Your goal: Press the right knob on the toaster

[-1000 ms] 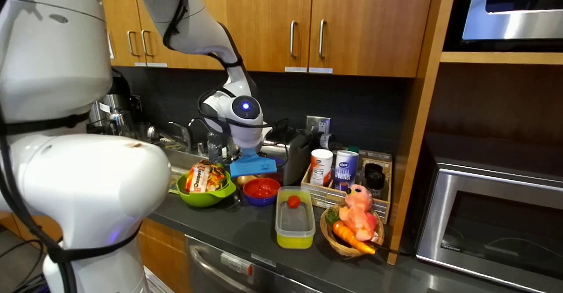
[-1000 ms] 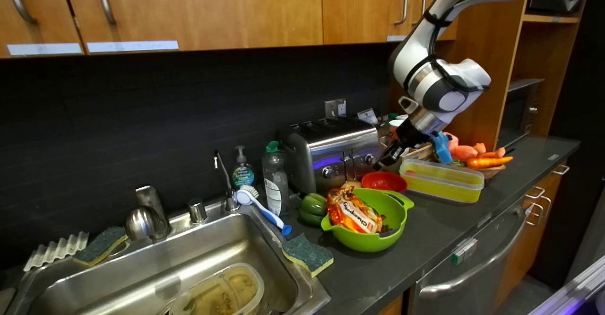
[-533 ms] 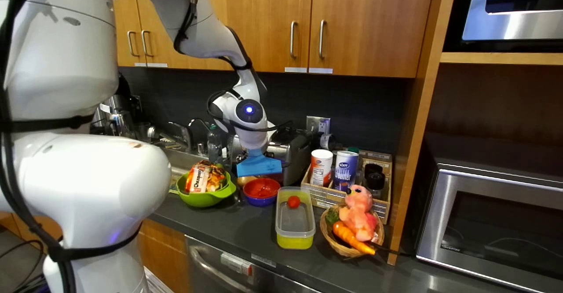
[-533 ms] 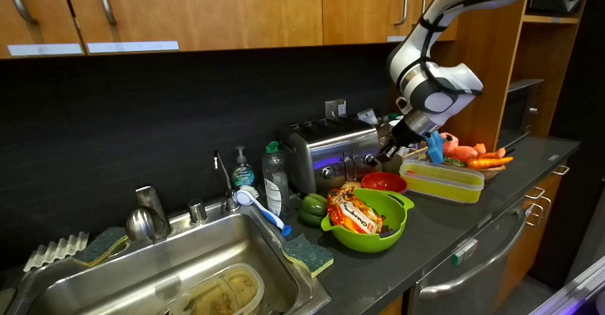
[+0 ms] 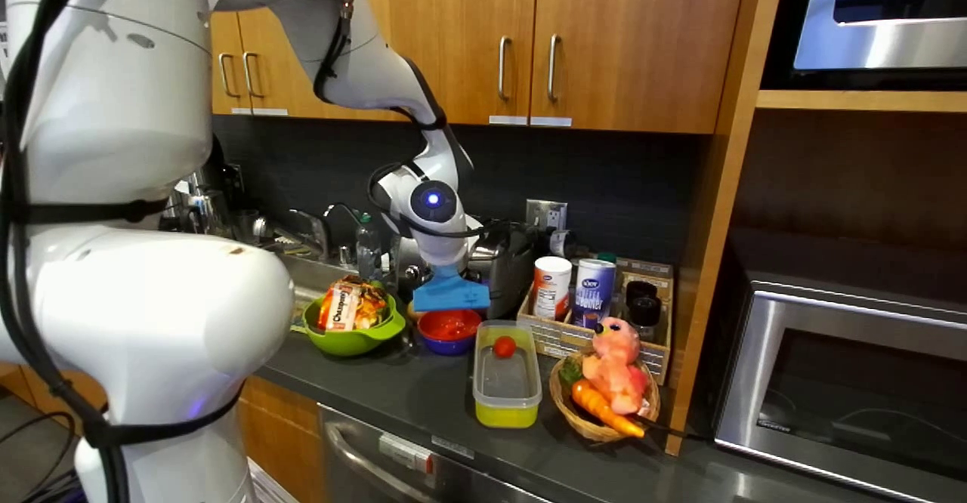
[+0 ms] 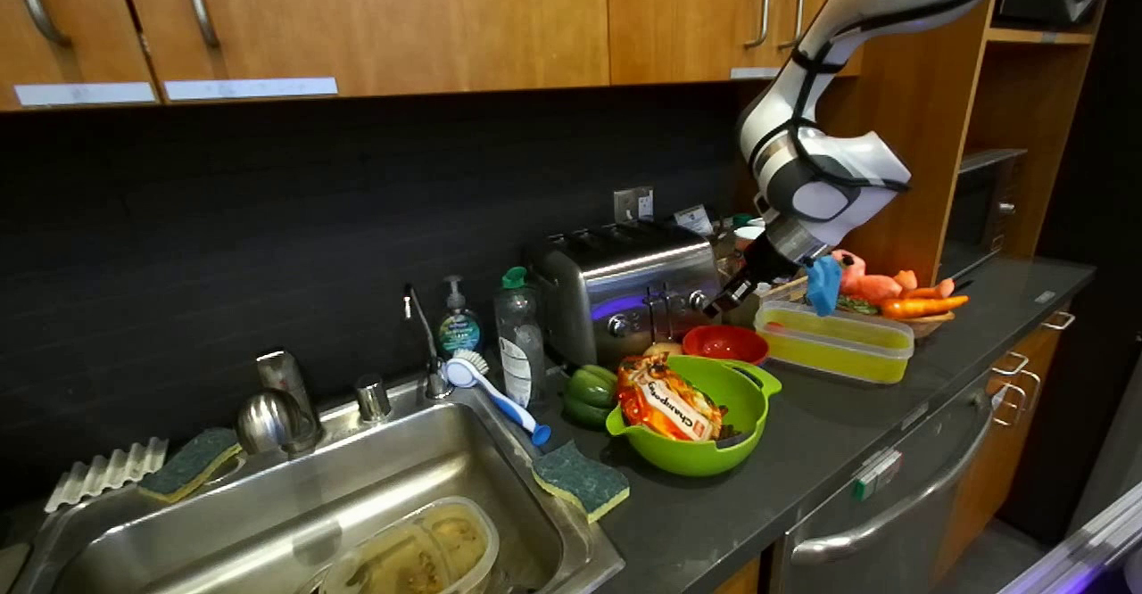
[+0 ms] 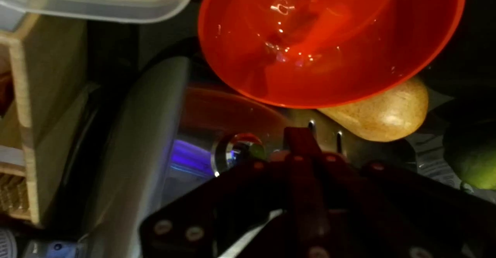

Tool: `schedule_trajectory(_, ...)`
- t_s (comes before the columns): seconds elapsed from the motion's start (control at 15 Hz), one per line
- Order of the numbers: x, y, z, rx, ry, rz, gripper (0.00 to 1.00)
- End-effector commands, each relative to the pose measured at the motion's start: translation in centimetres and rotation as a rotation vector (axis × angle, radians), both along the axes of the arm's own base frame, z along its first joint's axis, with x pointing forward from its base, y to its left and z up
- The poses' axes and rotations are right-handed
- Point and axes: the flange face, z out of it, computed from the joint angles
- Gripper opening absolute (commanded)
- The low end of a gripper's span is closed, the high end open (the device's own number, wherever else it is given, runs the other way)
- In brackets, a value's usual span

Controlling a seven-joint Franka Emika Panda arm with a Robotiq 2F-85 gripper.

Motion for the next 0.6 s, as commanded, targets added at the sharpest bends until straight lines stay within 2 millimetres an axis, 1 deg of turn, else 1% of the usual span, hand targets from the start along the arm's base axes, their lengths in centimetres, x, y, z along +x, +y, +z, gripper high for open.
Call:
schedule_trajectory(0.0,0.53,-0.19,-0.34,-0.013,-0.007,-0.024,0.0)
schedule_trajectory(0.53,1.34,-0.35,0.25,-0.02,-0.033,-0.023,0.0)
